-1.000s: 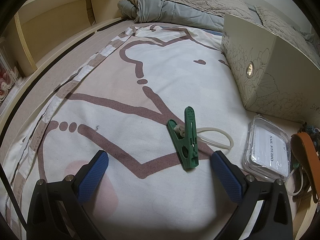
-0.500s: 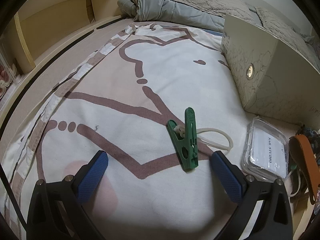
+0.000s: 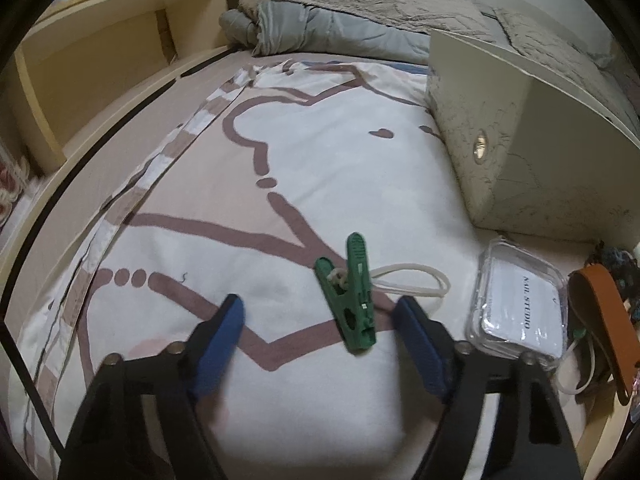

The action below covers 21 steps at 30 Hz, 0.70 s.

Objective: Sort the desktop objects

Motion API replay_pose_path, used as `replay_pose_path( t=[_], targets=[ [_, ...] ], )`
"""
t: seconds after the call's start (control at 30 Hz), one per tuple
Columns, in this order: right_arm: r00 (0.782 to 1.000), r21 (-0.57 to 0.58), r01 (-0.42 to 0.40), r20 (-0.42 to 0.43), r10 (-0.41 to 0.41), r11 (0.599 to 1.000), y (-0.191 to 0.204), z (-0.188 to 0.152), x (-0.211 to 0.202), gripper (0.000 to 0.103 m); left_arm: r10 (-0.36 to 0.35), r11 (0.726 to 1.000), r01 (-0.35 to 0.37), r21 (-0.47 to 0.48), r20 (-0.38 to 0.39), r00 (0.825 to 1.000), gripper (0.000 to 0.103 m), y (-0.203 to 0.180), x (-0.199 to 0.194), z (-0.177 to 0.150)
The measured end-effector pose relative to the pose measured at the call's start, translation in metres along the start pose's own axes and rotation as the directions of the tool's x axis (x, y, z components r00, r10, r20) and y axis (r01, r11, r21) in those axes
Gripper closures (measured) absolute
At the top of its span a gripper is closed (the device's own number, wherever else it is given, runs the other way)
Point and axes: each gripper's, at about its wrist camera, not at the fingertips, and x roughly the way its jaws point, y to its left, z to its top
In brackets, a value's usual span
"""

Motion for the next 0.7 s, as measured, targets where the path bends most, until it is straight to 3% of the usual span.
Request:
replay_pose_path(
  t=[0.4, 0.57, 0.7],
  targets=[
    [0.999, 0.021, -0.023, 0.042, 0.023, 1.000, -0.003, -0.003, 0.000, 0.000, -0.105, 0.993, 0.106, -0.050, 0.024, 0.994, 0.061, 0.010, -0.005, 0.000],
    [0.999, 0.020, -0.022, 0.046, 0.021, 1.000, -0.002, -0.003, -0.001, 0.000, -0.145, 0.989, 0.146, -0.010, 0.038, 0.989, 0.074, 0.000, -0.009, -0.001],
    [0.999, 0.020, -0.021, 0.038, 0.021, 1.000, -0.002, -0.002, 0.000, 0.000, -0.152, 0.988, 0.151, 0.030, 0.037, 0.988, 0.078, -0.008, -0.010, -0.002]
  ],
)
